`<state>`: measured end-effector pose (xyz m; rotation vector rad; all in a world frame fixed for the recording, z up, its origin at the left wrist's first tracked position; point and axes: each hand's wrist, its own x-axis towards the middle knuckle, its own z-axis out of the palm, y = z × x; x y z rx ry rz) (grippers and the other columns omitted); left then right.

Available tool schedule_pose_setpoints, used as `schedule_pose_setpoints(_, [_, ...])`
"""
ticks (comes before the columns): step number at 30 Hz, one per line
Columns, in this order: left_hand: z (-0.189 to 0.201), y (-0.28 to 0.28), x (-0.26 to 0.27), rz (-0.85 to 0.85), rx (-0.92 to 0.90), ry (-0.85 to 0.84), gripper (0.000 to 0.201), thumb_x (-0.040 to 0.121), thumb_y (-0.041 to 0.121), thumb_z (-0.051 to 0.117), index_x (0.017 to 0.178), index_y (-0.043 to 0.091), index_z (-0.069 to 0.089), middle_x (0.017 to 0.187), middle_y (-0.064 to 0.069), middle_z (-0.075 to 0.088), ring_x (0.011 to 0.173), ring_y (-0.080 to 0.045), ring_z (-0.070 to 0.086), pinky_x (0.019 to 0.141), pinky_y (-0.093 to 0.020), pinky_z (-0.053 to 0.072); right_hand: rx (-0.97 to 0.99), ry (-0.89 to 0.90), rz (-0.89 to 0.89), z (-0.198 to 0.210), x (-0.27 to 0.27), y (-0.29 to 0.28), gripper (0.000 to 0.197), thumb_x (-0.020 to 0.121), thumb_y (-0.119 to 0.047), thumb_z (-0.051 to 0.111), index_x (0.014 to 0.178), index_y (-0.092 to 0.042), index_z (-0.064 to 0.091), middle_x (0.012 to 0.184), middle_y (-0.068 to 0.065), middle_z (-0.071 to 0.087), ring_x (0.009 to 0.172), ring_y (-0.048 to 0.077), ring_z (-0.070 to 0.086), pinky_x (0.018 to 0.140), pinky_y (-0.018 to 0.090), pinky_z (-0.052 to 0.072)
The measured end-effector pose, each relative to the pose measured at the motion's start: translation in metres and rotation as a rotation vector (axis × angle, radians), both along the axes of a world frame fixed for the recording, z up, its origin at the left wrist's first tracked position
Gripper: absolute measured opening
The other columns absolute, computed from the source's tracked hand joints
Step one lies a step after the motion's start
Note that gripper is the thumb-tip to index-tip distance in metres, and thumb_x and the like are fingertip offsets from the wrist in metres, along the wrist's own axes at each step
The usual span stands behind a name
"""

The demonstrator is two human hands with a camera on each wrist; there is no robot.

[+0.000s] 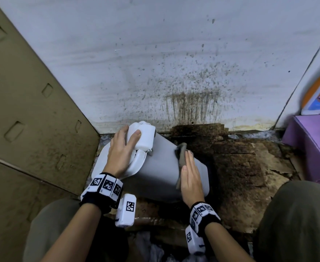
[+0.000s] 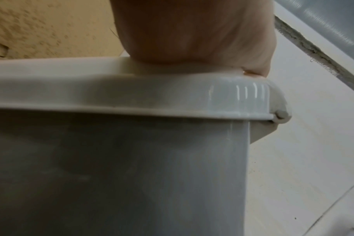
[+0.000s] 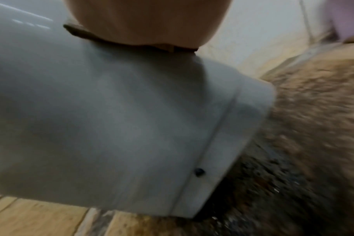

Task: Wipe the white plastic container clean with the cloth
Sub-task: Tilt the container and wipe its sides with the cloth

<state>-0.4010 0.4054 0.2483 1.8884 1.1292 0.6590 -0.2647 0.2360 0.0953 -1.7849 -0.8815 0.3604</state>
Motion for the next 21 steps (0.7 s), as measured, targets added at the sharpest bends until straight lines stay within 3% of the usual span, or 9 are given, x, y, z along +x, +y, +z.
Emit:
schedule_pose_setpoints(2, [-0.001, 0.001, 0.000, 0.006, -0.012, -0.005, 0.092, 0.075, 0.087, 0.043, 0.145, 0.027, 0.047, 0.149, 0.005, 0.046, 0.141, -0.014, 0.037, 0.121, -0.048, 0.026, -0.076, 0.095, -0.045, -0.013, 0.009, -0.013, 0.048, 0.108, -0.034, 0.021, 0.156, -0.033, 0.014, 0.166, -0.012, 0.010, 0.153, 0.001, 0.007, 0.123, 0.018, 0.004])
schedule_pose_setpoints(4, [0.000, -0.001, 0.000, 0.001, -0.004, -0.004, 0.091, 0.075, 0.087, 0.043, 0.144, 0.028, 0.048, 0.147, 0.006, 0.046, 0.139, -0.013, 0.037, 0.120, -0.047, 0.026, -0.144, 0.196, -0.099, -0.022, 0.015, -0.022, 0.050, 0.110, -0.028, 0.025, 0.158, -0.025, 0.015, 0.167, -0.009, 0.009, 0.153, 0.003, 0.007, 0.121, 0.014, 0.001])
schedule_pose_setpoints(8, [0.000, -0.001, -0.001, -0.006, 0.000, -0.007, 0.082, 0.078, 0.083, 0.043, 0.141, 0.031, 0.050, 0.145, 0.006, 0.048, 0.138, -0.014, 0.039, 0.119, -0.048, 0.028, -0.147, 0.262, -0.159, -0.029, 0.016, -0.025, 0.051, 0.110, -0.025, 0.028, 0.159, -0.019, 0.018, 0.168, -0.005, 0.013, 0.154, 0.008, 0.008, 0.126, 0.028, 0.004])
schedule_pose_setpoints(12, [0.001, 0.002, -0.005, -0.008, -0.009, 0.003, 0.084, 0.077, 0.082, 0.040, 0.142, 0.030, 0.049, 0.146, 0.003, 0.047, 0.138, -0.013, 0.036, 0.120, -0.043, 0.026, -0.136, 0.195, -0.195, -0.022, 0.006, -0.014, 0.050, 0.109, -0.021, 0.030, 0.158, -0.014, 0.021, 0.167, -0.002, 0.016, 0.152, 0.007, 0.010, 0.123, 0.019, 0.000])
schedule_pose_setpoints(16, [0.006, 0.001, -0.004, -0.012, -0.030, 0.023, 0.089, 0.075, 0.082, 0.037, 0.145, 0.028, 0.046, 0.147, 0.002, 0.045, 0.140, -0.013, 0.031, 0.119, -0.040, 0.023, -0.049, 0.096, -0.138, -0.001, -0.015, 0.001, 0.060, 0.103, -0.042, 0.021, 0.159, -0.020, 0.021, 0.163, -0.015, 0.011, 0.153, 0.003, 0.010, 0.125, 0.026, 0.007])
schedule_pose_setpoints(21, [0.008, -0.002, -0.002, -0.029, -0.022, 0.025, 0.085, 0.076, 0.081, 0.035, 0.144, 0.032, 0.045, 0.142, 0.008, 0.044, 0.132, -0.005, 0.029, 0.113, -0.033, 0.022, 0.065, 0.027, -0.016, 0.041, -0.034, 0.024, 0.059, 0.101, -0.045, 0.020, 0.156, -0.026, 0.019, 0.166, -0.011, 0.012, 0.153, -0.001, 0.005, 0.123, 0.023, 0.004])
